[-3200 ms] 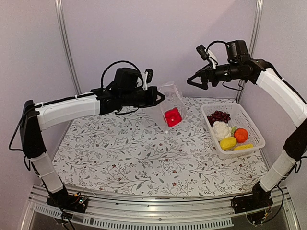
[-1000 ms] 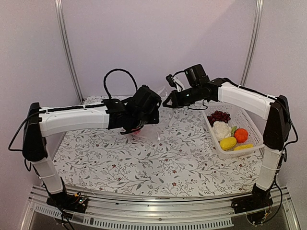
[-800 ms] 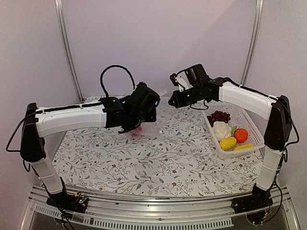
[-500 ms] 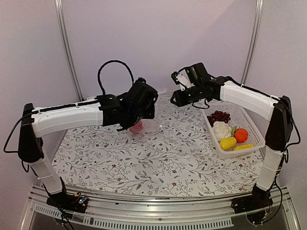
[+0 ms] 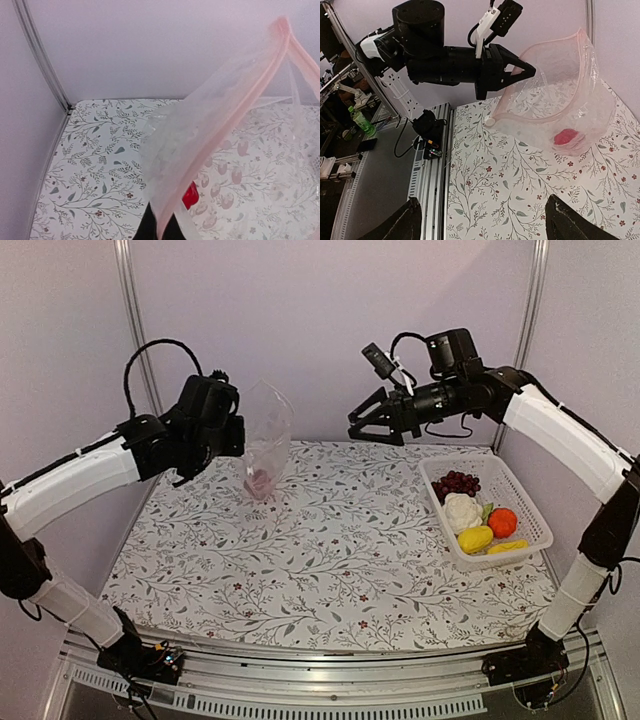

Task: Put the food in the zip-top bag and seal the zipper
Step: Adjust the zipper food storage bag at the center of the board, then pick up the fake vegetable from the bin.

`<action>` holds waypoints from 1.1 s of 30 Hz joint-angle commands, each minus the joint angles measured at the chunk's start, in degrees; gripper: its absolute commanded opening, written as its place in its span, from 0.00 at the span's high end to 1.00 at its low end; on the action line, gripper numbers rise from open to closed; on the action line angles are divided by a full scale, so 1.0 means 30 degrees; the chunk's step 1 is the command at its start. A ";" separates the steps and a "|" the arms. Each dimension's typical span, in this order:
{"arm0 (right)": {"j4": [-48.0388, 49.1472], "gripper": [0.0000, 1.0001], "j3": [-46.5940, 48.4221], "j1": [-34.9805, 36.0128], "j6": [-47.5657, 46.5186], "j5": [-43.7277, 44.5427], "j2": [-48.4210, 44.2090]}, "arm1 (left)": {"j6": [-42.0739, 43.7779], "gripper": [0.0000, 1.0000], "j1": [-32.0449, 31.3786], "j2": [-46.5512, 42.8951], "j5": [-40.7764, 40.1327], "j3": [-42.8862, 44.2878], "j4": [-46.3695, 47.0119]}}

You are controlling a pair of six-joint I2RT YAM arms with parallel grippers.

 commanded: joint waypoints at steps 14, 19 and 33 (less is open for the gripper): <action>-0.1085 0.19 -0.4294 -0.6657 -0.2680 0.6256 -0.1623 | 0.4964 1.00 0.1581 0.0064 0.7973 -0.1131 0.0590; -0.1073 0.19 -0.5648 -0.6772 -0.3242 0.8368 -0.1500 | 0.5033 1.00 0.1616 0.2861 0.9952 -0.0338 0.1335; -0.2127 0.21 -0.6048 -0.8885 -0.2314 1.0964 0.1244 | 0.4397 1.00 0.2893 0.3524 1.4975 -0.1954 0.4741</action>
